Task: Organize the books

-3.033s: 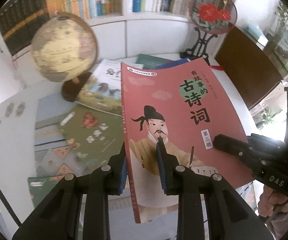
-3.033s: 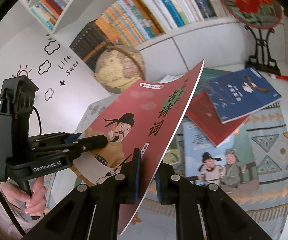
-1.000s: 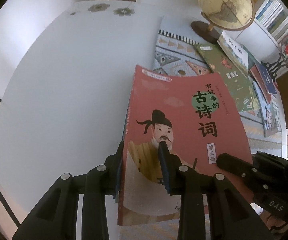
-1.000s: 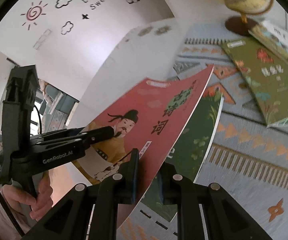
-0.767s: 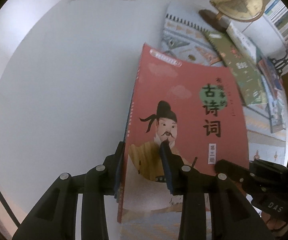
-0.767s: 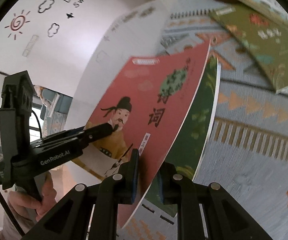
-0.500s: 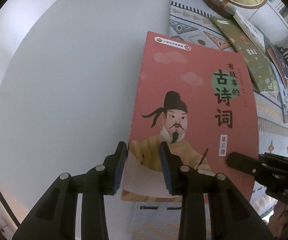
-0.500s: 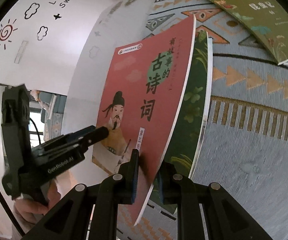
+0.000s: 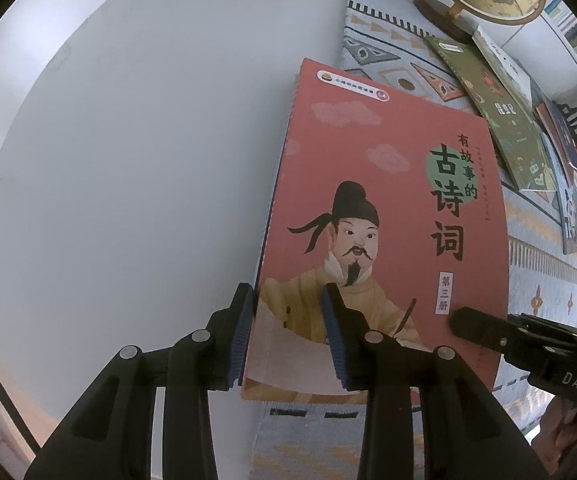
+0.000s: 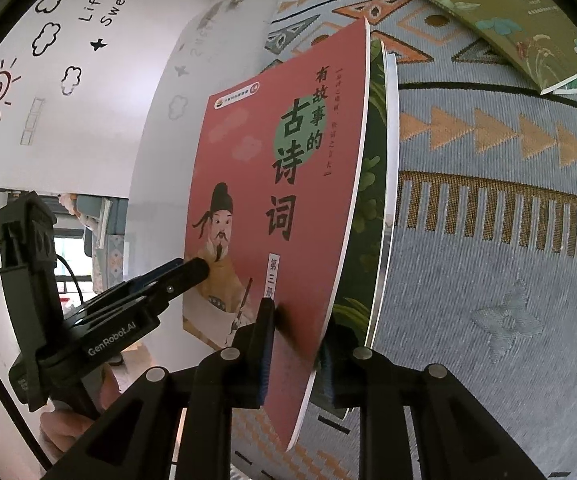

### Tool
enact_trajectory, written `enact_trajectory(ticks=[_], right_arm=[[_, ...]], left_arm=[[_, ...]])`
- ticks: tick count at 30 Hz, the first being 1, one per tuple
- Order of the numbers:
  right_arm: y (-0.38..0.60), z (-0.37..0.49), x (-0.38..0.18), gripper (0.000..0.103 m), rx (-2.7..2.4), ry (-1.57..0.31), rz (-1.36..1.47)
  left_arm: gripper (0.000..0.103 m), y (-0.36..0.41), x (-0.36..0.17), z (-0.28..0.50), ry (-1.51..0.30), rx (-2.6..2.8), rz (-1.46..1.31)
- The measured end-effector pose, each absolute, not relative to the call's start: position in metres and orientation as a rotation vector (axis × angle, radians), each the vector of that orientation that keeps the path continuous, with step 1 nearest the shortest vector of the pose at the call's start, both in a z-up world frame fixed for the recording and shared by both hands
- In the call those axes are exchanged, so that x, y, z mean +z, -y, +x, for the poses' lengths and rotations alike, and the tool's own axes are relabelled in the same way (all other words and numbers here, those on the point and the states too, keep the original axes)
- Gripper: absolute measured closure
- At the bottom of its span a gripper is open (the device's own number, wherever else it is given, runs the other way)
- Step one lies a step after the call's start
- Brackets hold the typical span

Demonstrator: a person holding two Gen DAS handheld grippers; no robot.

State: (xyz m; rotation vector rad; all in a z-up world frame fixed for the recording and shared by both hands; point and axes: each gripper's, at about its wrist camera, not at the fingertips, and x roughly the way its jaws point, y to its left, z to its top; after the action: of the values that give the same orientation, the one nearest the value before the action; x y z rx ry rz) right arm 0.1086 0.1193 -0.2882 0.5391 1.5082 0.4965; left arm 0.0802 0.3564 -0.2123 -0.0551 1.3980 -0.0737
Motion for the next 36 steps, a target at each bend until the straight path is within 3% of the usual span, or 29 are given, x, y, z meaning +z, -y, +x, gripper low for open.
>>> enact_trajectory(ticks=[9,16,28,36], right_arm=[[-0.094,0.113,-0.284,0.081,0.434,-1.525,0.553],[-0.044,0.122,-0.266,0.081,0.375,-1.424,0.595],[0.089,0.155,-0.238,0.08,0.227,-1.236,0.488],[0.204,0.168,-0.244,0.078,0.062,-1.166,0.479]], left_arm=[[0.068,-0.362,-0.209,0.084,-1.401,0.004,-0.028],[0.068,-0.338,-0.196,0.101,-1.383,-0.013,-0.032],[0.062,-0.216,-0.175,0.173,-1.339,-0.174,0.02],[0.06,-0.108,-0.19,0.193,-1.359,-0.329,0.033]])
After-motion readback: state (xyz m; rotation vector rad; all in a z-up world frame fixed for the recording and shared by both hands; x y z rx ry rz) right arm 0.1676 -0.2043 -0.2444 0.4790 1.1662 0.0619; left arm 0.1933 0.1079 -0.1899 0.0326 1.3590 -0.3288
